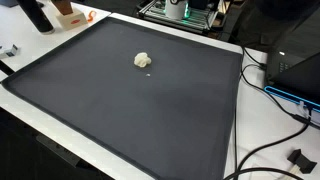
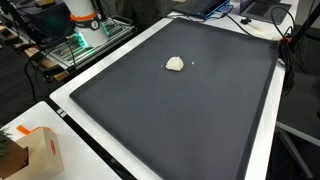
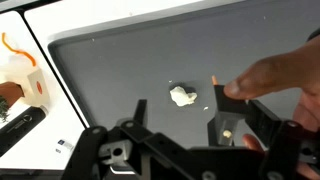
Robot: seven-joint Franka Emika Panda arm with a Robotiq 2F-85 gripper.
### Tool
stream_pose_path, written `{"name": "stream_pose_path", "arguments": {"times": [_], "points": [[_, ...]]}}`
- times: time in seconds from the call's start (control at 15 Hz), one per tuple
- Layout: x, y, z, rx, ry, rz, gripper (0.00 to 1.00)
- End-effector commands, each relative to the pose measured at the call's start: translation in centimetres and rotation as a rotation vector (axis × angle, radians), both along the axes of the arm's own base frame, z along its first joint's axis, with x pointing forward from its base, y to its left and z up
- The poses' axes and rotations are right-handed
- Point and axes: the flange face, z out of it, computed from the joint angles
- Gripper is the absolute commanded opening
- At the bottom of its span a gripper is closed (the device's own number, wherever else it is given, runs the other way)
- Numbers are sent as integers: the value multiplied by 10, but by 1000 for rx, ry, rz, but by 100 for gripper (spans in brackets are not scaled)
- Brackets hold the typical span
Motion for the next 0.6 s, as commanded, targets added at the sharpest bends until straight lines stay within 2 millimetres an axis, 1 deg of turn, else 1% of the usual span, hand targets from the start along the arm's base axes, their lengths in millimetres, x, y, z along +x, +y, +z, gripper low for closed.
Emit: {"name": "stream_pose_path", "arguments": {"times": [0.0,0.07,0.13,0.53], "points": [[0,0,1,0,1,0,100],[1,0,1,2,0,2,91],[1,0,1,3,-1,4,74],[1,0,1,7,-1,7,26]]}}
